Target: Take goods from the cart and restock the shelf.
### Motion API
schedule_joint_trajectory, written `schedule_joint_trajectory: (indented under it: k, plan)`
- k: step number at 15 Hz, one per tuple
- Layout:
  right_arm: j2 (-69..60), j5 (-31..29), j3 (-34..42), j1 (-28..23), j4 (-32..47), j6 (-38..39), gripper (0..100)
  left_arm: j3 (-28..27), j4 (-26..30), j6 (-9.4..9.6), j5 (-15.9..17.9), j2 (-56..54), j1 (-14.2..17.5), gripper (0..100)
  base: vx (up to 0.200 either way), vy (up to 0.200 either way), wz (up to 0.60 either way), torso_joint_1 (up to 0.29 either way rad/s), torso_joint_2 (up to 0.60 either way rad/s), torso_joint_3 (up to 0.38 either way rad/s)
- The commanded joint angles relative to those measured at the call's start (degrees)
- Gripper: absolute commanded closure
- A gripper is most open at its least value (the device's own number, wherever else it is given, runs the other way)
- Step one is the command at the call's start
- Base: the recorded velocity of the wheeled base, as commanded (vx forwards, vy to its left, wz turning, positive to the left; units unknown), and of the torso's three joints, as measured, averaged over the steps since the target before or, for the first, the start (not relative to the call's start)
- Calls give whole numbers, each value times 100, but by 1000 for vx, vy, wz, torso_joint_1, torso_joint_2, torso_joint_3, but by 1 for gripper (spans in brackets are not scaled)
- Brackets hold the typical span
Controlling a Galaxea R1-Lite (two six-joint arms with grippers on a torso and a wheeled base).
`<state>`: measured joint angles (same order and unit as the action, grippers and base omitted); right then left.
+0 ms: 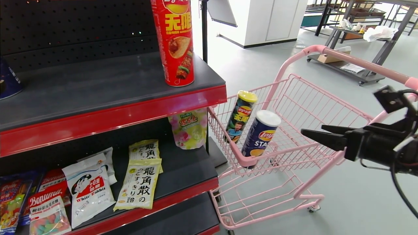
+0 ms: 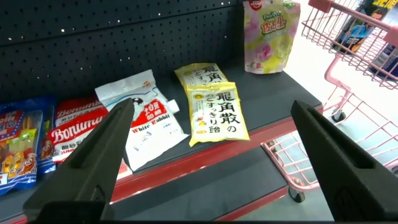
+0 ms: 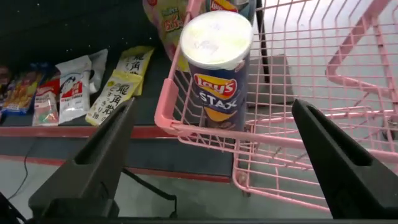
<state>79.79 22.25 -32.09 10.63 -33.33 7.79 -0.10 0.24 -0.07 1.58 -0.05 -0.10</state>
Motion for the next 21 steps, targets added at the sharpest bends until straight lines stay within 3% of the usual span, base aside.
schedule_joint_trajectory:
  k: [1,8,11,15,21]
  plan:
    - [1250,78,-131,282,-490,21,0,1,2,-1,0,5,1,0,0,0,0,0,0,0]
    - [2102,25,-588,730,-772,30,0,1,2,-1,0,5,1,0,0,0,0,0,0,0]
    - [2533,-63,-887,730,-824,12,0,1,2,-1,0,5,1,0,0,0,0,0,0,0]
    - [3280,-212,-966,721,-1774,12,0,1,2,-1,0,5,1,0,0,0,0,0,0,0]
    - [3799,-353,-1625,721,-1914,21,0,1,2,-1,0,5,1,0,0,0,0,0,0,0]
